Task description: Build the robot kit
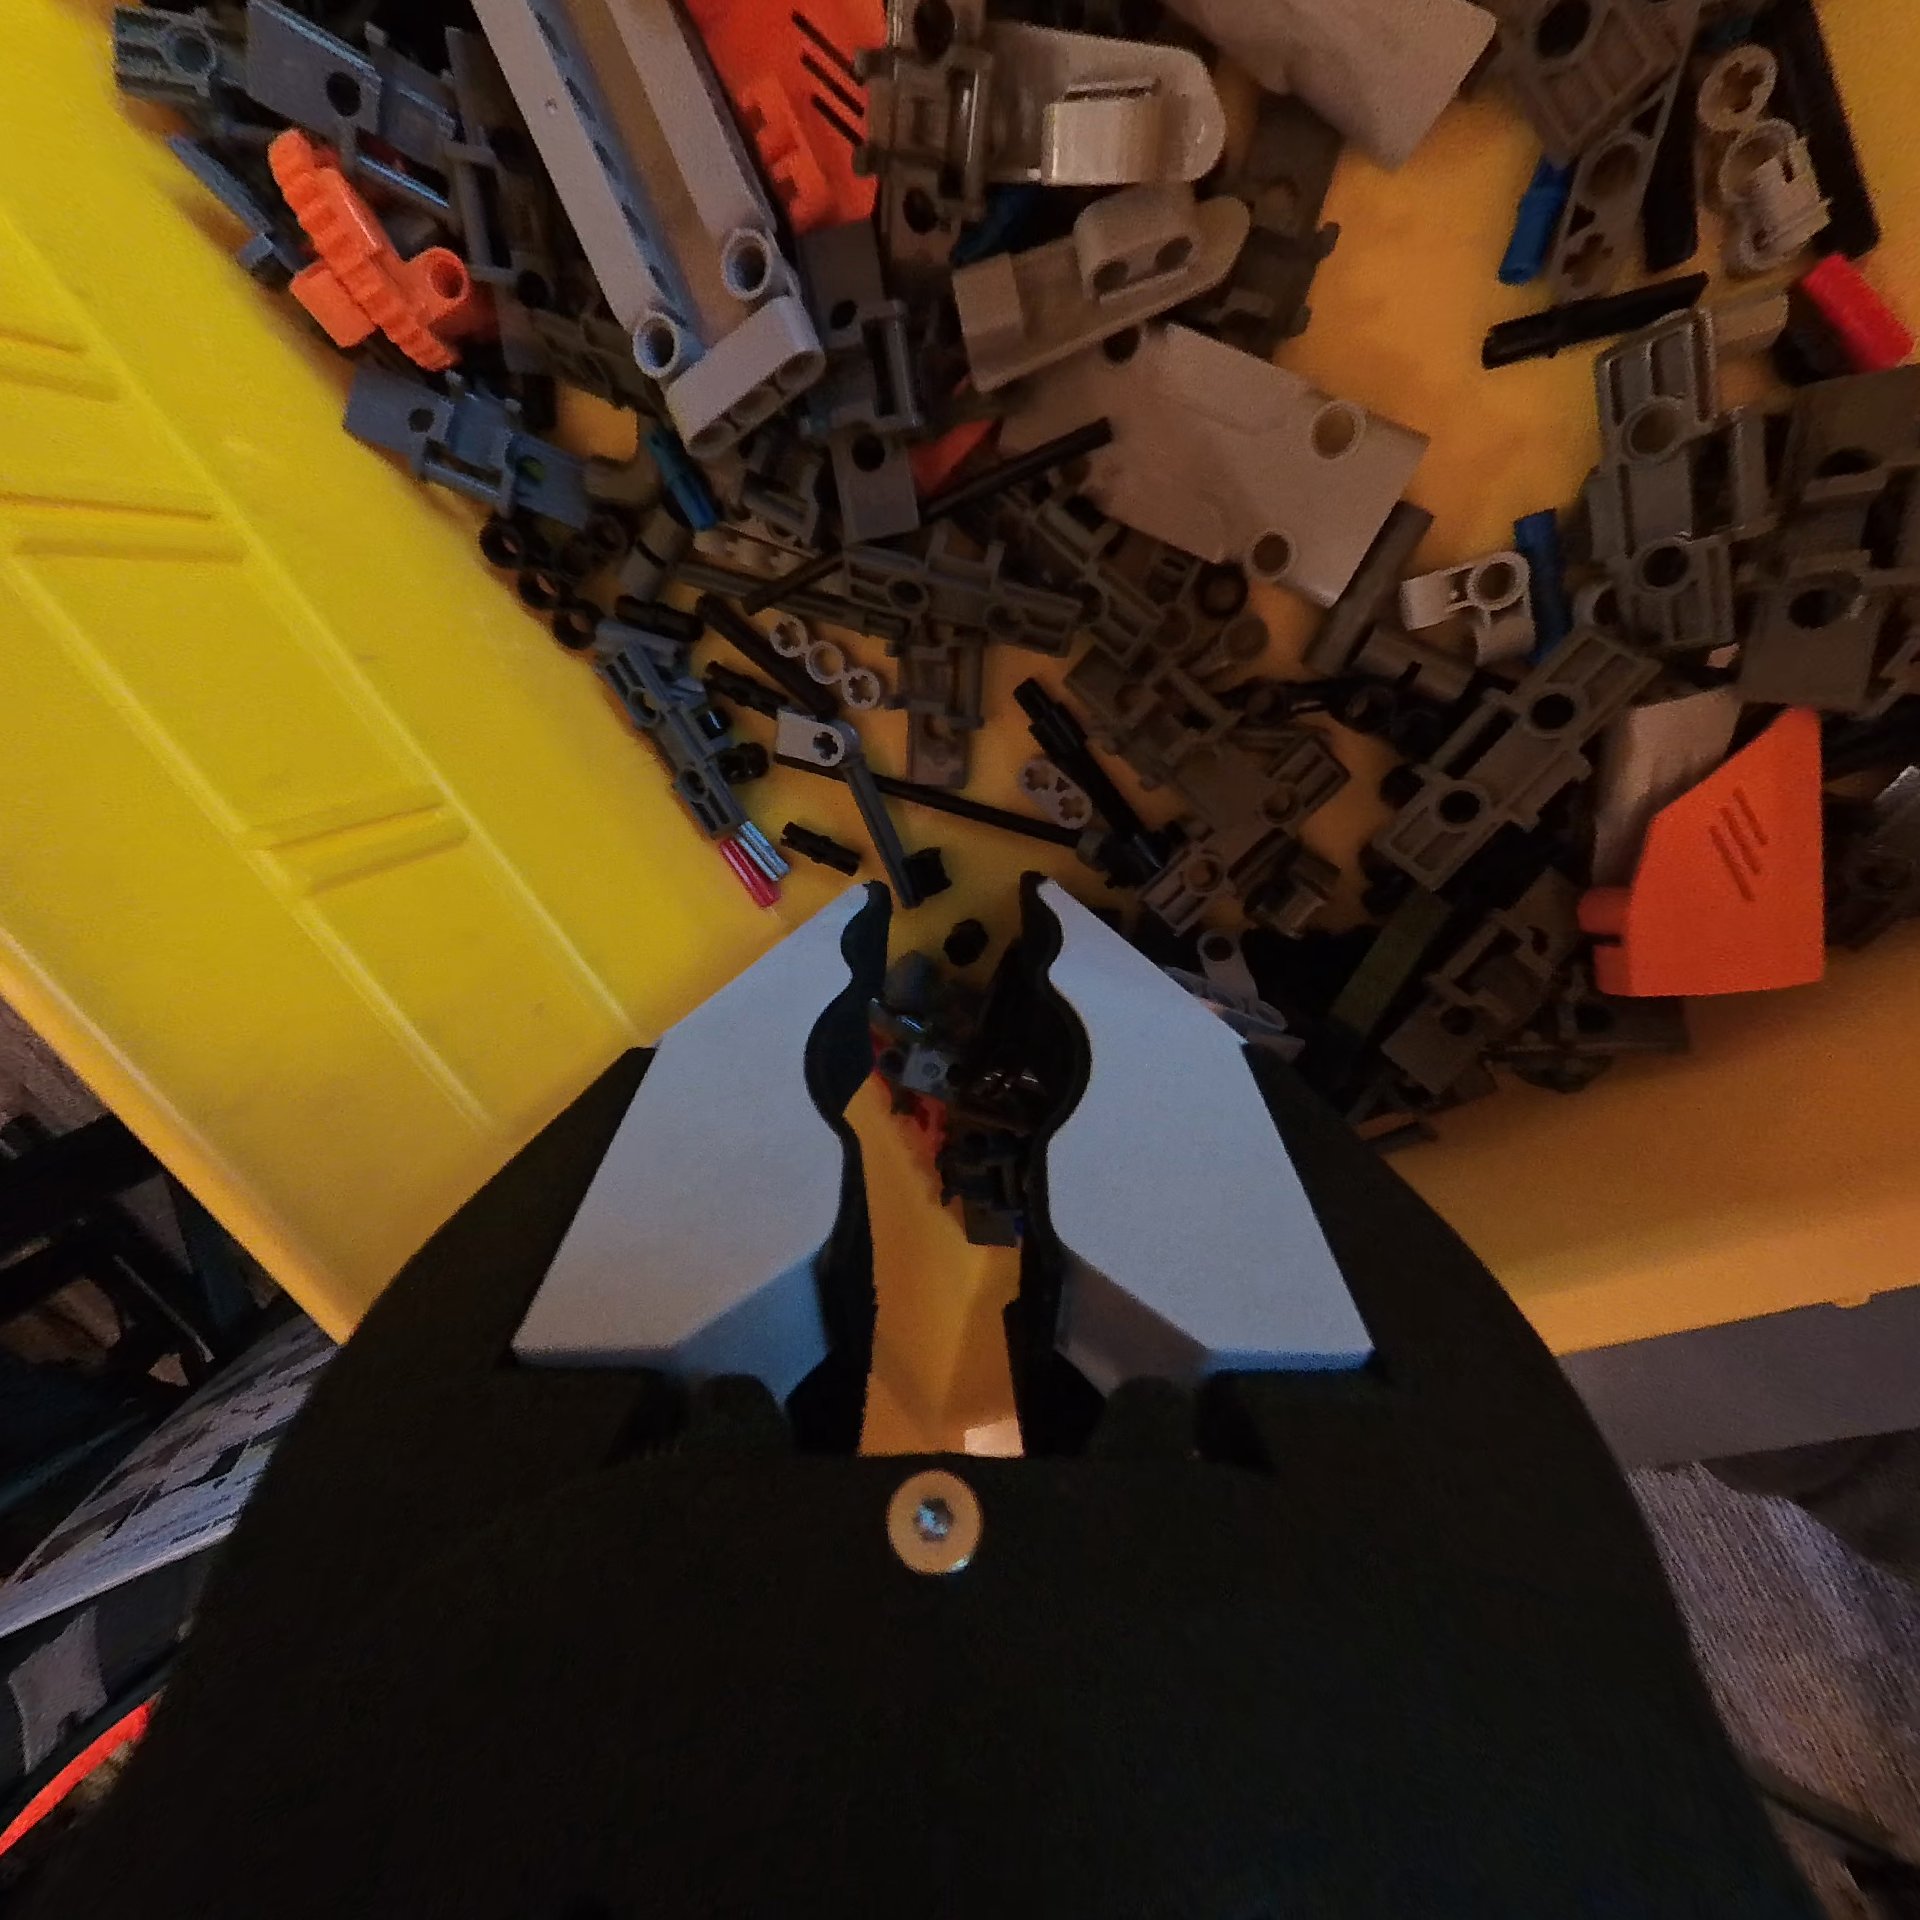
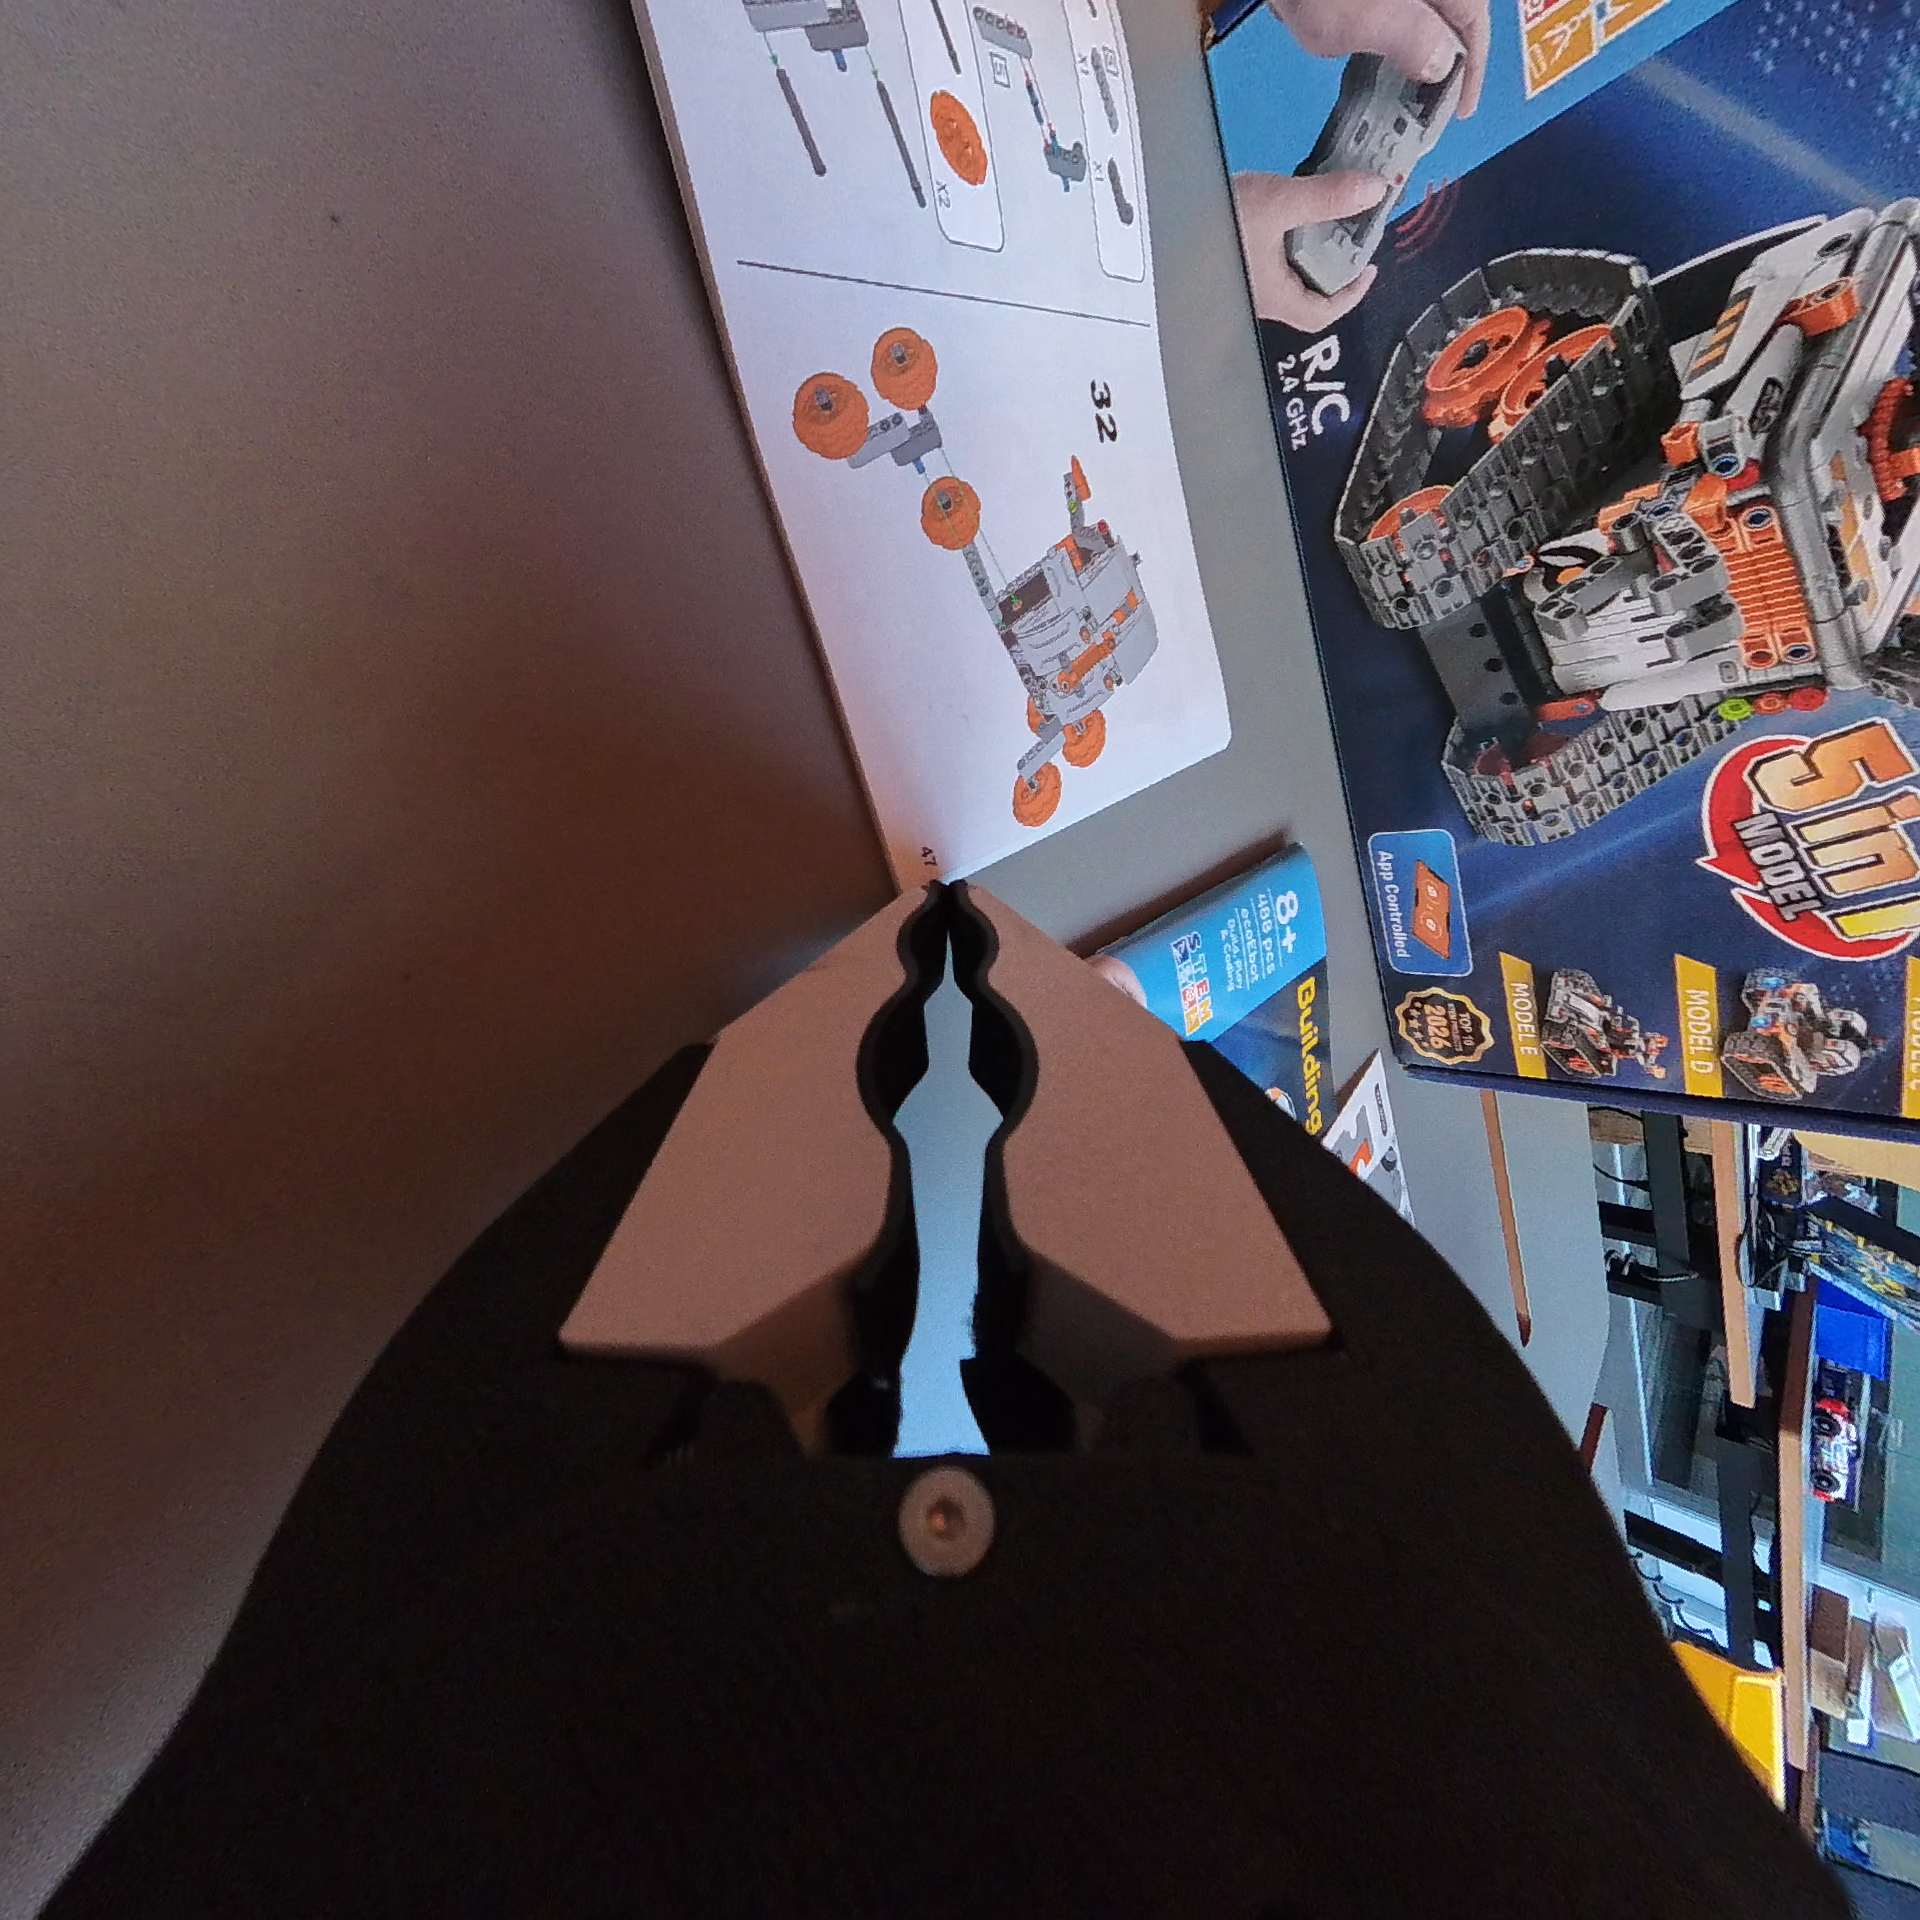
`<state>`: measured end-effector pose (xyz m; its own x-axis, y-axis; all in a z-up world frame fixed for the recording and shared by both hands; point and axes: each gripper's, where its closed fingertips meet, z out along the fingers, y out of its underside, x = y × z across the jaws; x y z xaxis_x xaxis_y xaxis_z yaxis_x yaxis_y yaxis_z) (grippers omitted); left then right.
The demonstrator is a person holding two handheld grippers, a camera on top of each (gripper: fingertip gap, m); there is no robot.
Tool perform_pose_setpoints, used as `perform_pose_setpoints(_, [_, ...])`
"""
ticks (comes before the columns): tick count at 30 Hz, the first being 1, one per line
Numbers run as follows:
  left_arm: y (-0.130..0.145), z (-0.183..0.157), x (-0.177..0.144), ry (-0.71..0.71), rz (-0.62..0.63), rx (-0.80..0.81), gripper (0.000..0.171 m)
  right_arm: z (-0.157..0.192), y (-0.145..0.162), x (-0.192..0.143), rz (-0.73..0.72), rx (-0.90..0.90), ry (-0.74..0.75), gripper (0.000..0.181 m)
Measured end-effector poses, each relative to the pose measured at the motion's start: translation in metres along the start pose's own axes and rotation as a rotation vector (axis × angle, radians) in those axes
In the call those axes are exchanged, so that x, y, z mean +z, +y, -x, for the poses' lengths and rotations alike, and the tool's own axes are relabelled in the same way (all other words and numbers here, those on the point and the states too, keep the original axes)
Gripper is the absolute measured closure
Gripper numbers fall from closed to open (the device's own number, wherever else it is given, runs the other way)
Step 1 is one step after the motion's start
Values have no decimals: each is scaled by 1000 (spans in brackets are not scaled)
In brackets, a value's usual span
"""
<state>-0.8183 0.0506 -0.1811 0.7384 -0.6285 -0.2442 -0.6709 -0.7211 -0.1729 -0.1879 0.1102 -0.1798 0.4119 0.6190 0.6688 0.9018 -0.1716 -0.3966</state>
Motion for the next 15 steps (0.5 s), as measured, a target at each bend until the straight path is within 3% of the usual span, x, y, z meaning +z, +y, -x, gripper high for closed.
perform_pose_setpoints(15, [-11,-10,-1,-9,-51,45,161,0,0,0,0,-1,1,181])
